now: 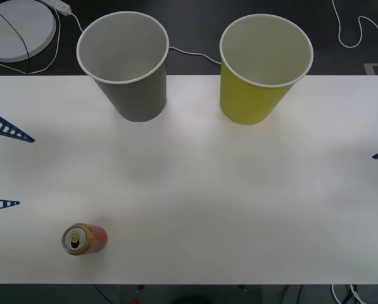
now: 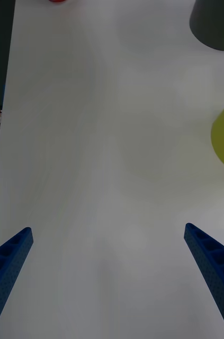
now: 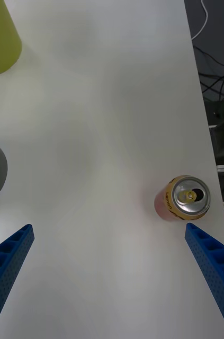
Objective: Put the can into the green bin and the plastic bottle into the gray bin
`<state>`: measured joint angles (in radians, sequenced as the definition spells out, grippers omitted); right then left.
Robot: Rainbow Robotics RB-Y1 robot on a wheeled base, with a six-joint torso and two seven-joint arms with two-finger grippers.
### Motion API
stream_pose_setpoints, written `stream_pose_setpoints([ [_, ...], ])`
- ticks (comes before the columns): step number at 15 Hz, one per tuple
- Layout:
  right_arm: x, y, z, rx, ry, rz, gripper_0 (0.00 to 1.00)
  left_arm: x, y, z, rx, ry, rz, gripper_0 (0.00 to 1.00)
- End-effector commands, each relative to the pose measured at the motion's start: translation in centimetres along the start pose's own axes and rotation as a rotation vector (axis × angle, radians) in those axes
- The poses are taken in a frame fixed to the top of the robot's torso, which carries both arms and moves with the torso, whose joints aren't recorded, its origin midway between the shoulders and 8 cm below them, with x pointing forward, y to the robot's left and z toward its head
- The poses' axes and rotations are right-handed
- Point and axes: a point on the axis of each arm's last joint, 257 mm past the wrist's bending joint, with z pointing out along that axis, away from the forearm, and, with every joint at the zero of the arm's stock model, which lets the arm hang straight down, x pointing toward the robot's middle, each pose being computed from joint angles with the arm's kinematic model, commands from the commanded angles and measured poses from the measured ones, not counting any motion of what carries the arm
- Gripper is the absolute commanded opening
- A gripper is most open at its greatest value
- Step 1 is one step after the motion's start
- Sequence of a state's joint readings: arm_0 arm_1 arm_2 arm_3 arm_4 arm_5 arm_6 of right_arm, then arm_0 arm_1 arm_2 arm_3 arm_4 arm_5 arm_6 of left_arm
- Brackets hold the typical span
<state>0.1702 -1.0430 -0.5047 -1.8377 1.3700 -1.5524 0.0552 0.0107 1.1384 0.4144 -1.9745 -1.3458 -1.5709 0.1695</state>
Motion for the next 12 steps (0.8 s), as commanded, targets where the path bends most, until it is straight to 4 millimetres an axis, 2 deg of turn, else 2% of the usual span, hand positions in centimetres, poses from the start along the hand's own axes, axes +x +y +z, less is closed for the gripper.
stream_pose_setpoints([
  [1, 0.0, 0.0, 0.0, 0.0, 0.0, 0.0, 1.0, 0.8, -0.4, -0.2, 0.004, -0.048, -0.06, 1.0],
  [8, 0.0, 0.0, 0.0, 0.0, 0.0, 0.0, 1.0, 4.4, -4.1, 0.0, -0.037, -0.202, -0.086, 1.0],
  [12, 0.0, 0.0, 0.0, 0.0, 0.0, 0.0, 1.0, 7.0, -6.4, 0.7, -0.071, -0.276, -0.101, 1.0],
])
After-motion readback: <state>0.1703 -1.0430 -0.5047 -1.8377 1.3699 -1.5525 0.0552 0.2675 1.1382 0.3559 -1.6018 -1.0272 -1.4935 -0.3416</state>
